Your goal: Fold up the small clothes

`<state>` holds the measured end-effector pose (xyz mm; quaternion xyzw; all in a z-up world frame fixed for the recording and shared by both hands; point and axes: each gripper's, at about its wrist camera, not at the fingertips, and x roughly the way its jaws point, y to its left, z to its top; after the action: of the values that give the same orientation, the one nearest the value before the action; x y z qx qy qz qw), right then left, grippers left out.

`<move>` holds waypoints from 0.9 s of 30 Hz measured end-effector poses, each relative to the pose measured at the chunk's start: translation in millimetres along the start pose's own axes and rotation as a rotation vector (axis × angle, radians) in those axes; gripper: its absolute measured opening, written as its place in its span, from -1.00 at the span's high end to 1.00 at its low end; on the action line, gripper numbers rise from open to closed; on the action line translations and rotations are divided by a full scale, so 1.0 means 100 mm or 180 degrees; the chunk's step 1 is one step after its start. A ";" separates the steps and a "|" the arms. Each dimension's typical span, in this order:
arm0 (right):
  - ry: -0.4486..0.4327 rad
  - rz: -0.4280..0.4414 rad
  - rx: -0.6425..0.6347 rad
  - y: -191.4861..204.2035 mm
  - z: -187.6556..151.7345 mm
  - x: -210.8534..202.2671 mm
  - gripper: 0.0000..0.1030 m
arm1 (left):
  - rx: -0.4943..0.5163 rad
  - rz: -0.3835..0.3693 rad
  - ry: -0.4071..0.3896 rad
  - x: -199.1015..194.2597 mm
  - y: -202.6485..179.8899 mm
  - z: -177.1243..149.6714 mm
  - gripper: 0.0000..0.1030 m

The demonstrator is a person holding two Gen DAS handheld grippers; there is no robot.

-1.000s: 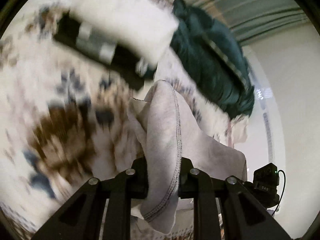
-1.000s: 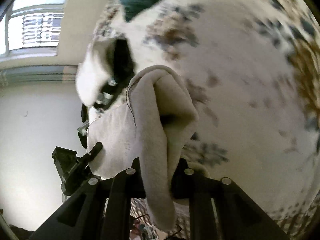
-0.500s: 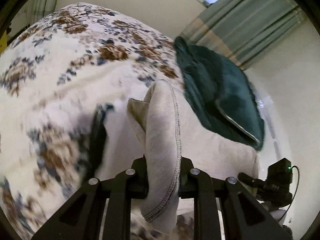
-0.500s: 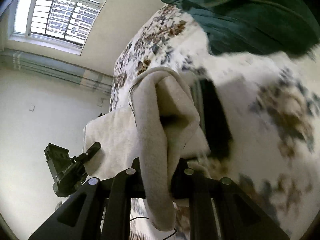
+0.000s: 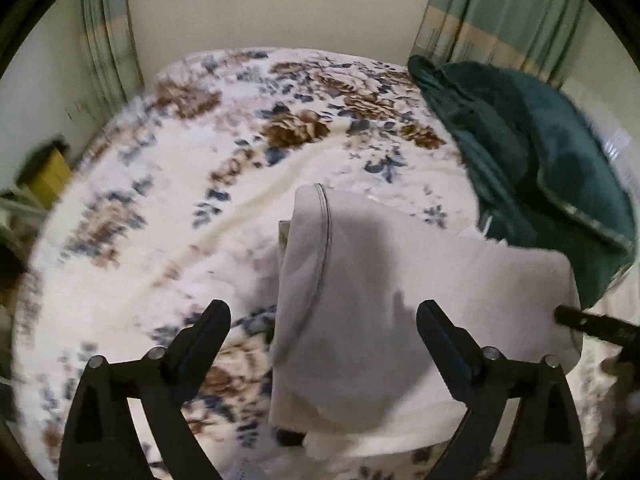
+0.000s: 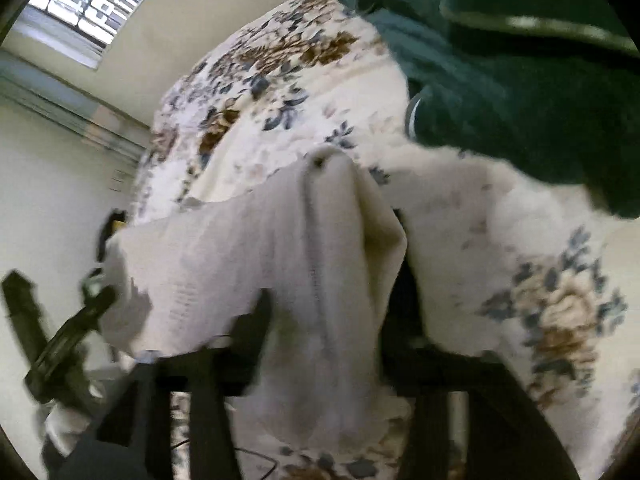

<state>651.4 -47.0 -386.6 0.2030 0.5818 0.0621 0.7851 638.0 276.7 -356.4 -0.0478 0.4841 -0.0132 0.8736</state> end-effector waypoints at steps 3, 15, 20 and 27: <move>-0.0128 -0.0577 -0.0274 0.20 -0.09 -0.13 -0.87 | 0.0095 0.0228 0.0005 -0.08 -0.13 -0.13 -0.88; -0.0599 -0.1626 -0.0706 0.71 -0.90 -1.04 -0.98 | 0.0130 0.0468 -0.0021 -0.99 -0.40 -0.52 -0.88; -0.0837 -0.1561 -0.0661 0.84 -1.26 -1.84 -0.98 | 0.0140 0.0437 -0.0224 -1.70 -0.51 -0.63 -0.88; -0.1110 -0.1433 -0.0707 1.10 -1.83 -2.99 -0.98 | 0.0172 0.0390 -0.0507 -2.84 -0.68 -0.87 -0.88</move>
<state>400.5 -1.7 -122.4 -0.0105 0.4583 -0.0860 0.8846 415.1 223.0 -156.2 0.0045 0.4146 0.0311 0.9095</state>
